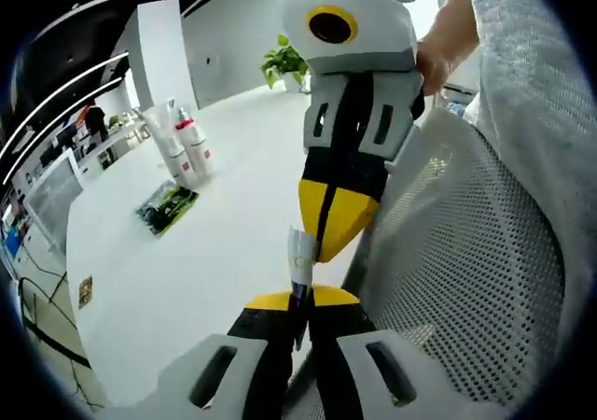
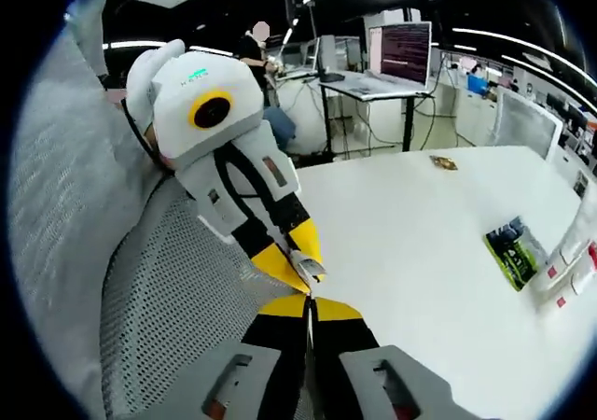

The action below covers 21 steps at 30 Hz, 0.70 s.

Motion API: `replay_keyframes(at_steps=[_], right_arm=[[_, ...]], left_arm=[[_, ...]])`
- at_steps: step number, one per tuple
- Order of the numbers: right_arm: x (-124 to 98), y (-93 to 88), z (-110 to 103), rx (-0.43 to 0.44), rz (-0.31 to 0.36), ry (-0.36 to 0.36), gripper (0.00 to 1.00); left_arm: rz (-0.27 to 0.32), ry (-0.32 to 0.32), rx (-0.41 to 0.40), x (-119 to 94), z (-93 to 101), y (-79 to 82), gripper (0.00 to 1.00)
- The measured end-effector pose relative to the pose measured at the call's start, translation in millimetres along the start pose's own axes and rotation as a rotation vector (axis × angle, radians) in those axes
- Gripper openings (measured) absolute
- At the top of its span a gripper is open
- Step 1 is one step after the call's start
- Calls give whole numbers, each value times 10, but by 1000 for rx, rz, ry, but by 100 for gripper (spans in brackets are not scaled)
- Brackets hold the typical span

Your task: Arrange the skincare products in the storage area until every visible bottle or jar stands upright without overlapping.

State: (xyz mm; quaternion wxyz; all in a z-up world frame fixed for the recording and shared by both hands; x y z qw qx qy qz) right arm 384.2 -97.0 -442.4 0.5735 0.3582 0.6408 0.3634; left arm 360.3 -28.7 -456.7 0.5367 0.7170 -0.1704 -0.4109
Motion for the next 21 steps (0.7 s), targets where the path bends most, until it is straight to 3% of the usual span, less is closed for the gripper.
replay_keyframes(at_steps=[3,5,8,12,15,17,21], right_arm=[[25,79,5,-35,15,19,0],[47,53,-12,-103,-35,57,0],[54,32,-60,-179,-60,99,0],[-19,51,-46,-162,-40,108,0],[-88,64,-7,-143,-24,102,0],[-141,48,11,-143,-30,99,0],[-274,-131,55,-257,-158,92,0]], left_arm=[[-1,-25,2,10,44,2,1],[-16,-37,22,5,64,-14,1],[-28,-53,21,6,85,-33,1],[4,-59,-22,2,70,13,3],[63,-45,-15,-3,54,93,6],[81,-31,-22,1,29,109,12],[73,4,-28,6,-29,97,26]])
Point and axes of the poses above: the point that each gripper's makers call its tool centre point, and the gripper's own axes: x roughly forward along the fingers, z roughly to its right, y roughly out of its top, the point moved 5 cm from there along -x, roughly backward along the fingers, and after that the axes turned 15 degrees about z, right-handed, at the moved point
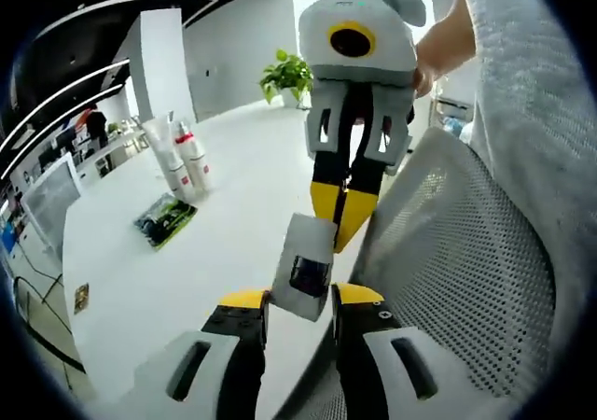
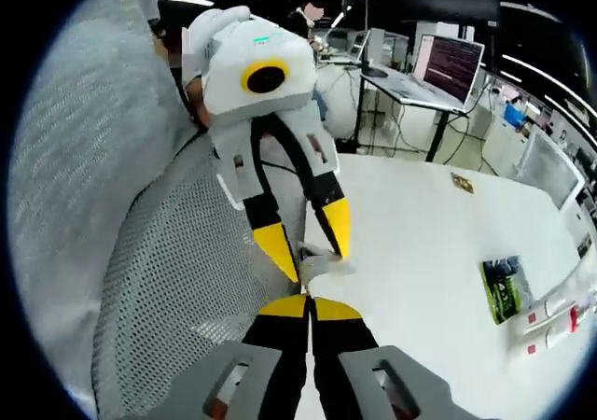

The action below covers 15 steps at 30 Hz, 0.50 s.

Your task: Arrange the skincare products in the storage area until every visible bottle or jar stands upright without overlapping.

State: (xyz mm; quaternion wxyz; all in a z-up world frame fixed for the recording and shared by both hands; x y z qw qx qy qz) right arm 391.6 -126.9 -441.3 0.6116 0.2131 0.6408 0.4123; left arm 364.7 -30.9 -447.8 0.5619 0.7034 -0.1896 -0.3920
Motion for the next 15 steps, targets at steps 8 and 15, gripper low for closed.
replay_keyframes(at_steps=[8,15], right_arm=[[-56,9,-94,-153,-80,72,0],[29,64,-190,-206,-96,108,0]], left_arm=[[-10,-38,26,21,68,-13,33],[-20,-90,65,20,174,-37,19]])
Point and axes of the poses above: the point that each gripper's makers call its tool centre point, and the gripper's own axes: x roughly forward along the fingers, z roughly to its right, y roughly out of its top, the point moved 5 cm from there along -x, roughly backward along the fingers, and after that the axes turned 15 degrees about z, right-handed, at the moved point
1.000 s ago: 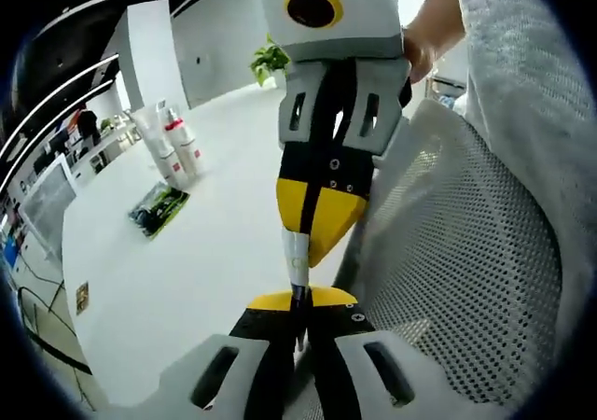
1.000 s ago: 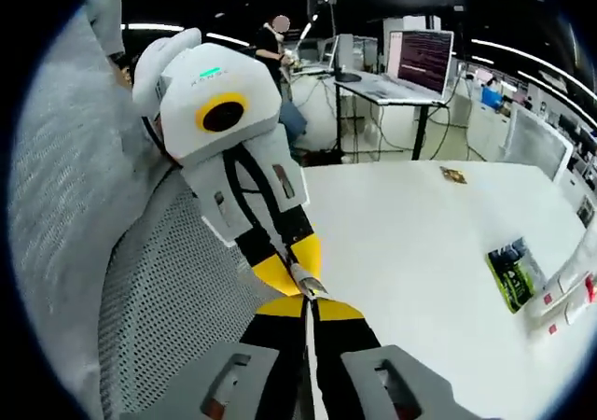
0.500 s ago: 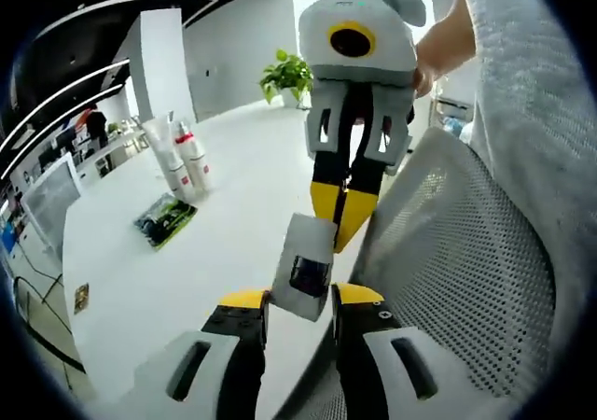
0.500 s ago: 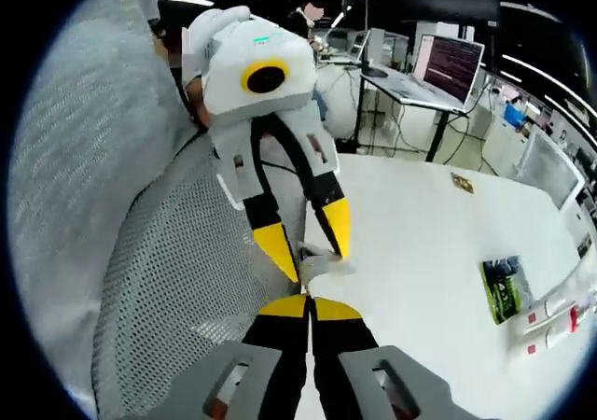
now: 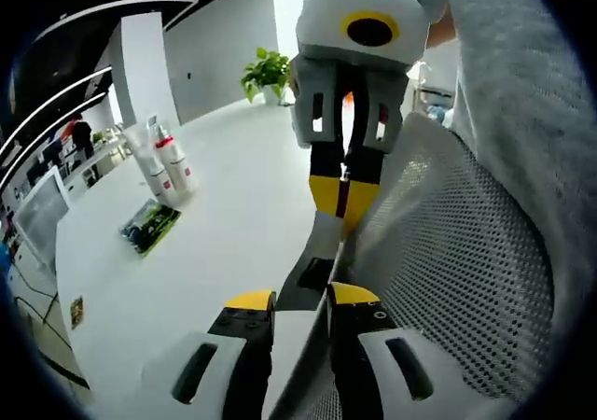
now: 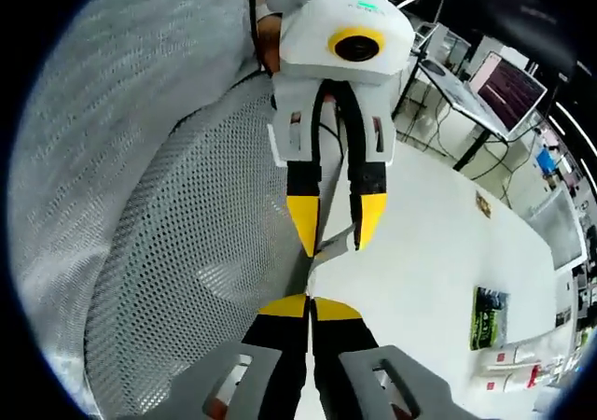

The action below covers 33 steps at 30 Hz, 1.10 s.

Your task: Arrange the skincare products in the storage area until every visible bottle or jar stands upright without overlapping.

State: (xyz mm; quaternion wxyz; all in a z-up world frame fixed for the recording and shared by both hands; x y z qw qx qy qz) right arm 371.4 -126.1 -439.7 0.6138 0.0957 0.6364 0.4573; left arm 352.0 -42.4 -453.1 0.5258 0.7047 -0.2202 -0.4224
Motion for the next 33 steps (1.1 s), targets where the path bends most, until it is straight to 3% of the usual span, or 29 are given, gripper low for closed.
replay_keyframes(at_steps=[4,7,9,11,13,15,17,18,20,23,26,31,33], right_arm=[[-37,-20,43,5,7,-29,0],[-88,-58,100,99,24,-80,0],[-121,-92,145,115,27,-114,0],[-130,-85,144,200,62,-126,0],[-130,-68,167,229,85,-143,0],[-112,-60,161,274,102,-146,0],[-60,-61,83,372,126,-98,0],[-56,-76,90,381,120,-118,0],[-59,-53,121,321,143,-153,0],[-33,7,84,385,177,-146,1],[8,45,64,346,177,-139,0],[18,57,67,354,187,-157,0],[20,67,31,359,190,-133,0]], left_arm=[[-14,-14,-10,-5,15,-16,18],[-21,-3,-4,-19,4,-22,11],[-29,12,4,-33,-32,-15,0],[-26,-6,-1,-30,40,-3,0],[-29,-3,-16,-37,-4,-7,0],[-35,22,-17,-53,-40,-13,0],[-45,30,-33,-68,-56,-18,0],[-43,30,-32,-69,-56,-24,0],[-23,18,-30,-63,-25,7,0],[-27,0,-30,-57,5,4,0],[-15,-27,-33,-50,34,17,0],[-8,-49,-37,-45,77,18,0],[-8,-49,-43,-44,74,15,0]])
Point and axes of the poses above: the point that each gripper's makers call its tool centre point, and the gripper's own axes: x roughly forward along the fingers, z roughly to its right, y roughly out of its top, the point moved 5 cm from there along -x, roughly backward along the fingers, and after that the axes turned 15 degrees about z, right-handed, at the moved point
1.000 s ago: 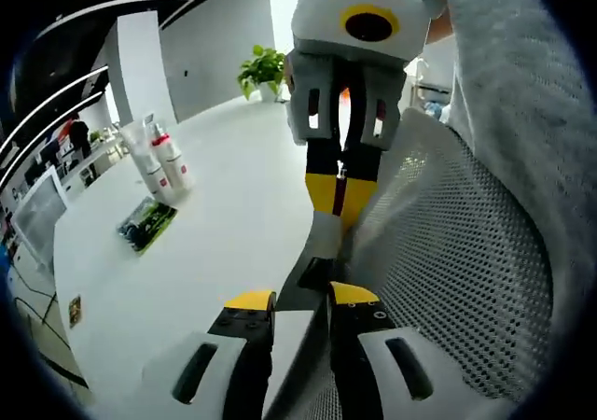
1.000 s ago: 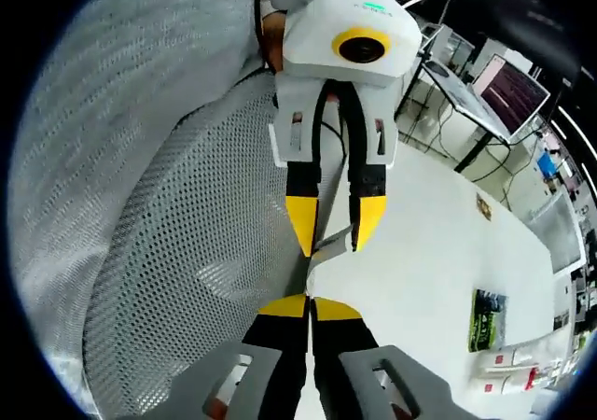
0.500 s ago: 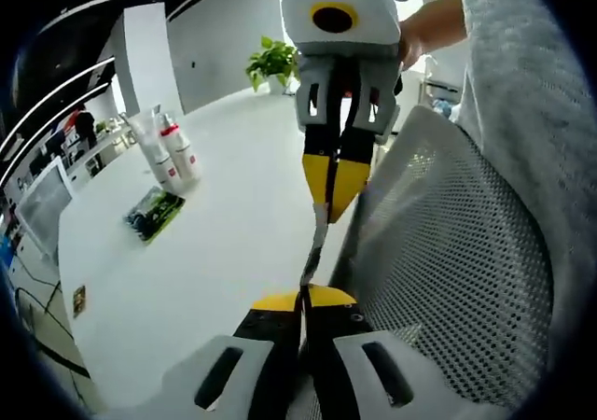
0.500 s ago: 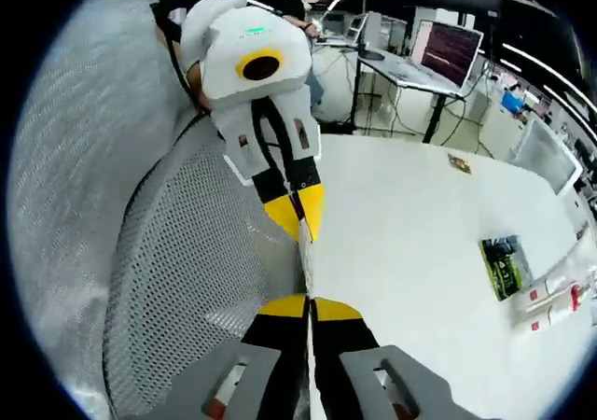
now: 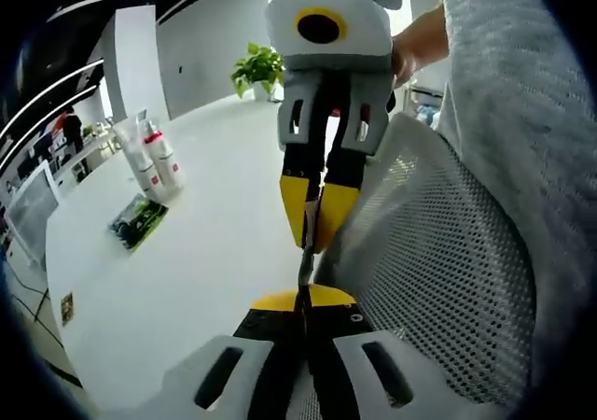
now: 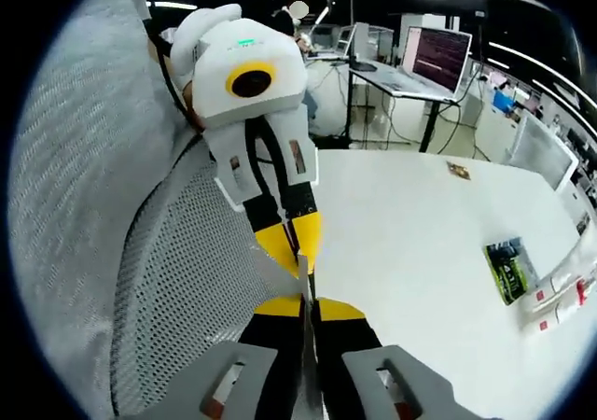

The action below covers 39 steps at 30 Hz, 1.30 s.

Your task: Arrange the skincare products in the storage area until every visible bottle or jar stands upright without overlapping.

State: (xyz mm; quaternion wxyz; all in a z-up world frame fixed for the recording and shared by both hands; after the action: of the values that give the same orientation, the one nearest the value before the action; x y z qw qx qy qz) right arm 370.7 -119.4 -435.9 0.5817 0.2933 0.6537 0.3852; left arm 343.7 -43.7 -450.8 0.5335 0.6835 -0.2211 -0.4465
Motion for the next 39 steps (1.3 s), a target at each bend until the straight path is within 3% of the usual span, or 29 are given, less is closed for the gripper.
replay_keyframes(at_steps=[5,8,10,14,17,20,23,27,31,39], right_arm=[[-33,-16,-8,-4,12,-2,0],[-67,-10,28,58,42,-20,0],[-86,-16,22,148,67,-16,0],[-109,-17,39,200,92,-18,0],[-87,-23,-14,125,44,31,0],[-49,-6,-63,19,-11,82,0],[-18,38,-106,-24,-37,137,0],[2,92,-77,-38,-43,164,0],[2,131,-21,-48,-45,179,0],[8,191,85,21,-3,151,0]], left_arm=[[6,-16,4,8,31,2,0],[22,-23,16,6,40,27,0],[30,-31,16,6,51,40,0],[38,-39,3,6,59,45,0],[6,-75,-54,10,100,-8,0],[-46,-82,-23,15,120,-76,0],[-46,-105,-31,8,164,-67,0],[-40,-104,-62,1,144,-57,0],[-31,-64,-118,-18,92,-37,0],[-6,20,-206,-74,-64,-7,0]])
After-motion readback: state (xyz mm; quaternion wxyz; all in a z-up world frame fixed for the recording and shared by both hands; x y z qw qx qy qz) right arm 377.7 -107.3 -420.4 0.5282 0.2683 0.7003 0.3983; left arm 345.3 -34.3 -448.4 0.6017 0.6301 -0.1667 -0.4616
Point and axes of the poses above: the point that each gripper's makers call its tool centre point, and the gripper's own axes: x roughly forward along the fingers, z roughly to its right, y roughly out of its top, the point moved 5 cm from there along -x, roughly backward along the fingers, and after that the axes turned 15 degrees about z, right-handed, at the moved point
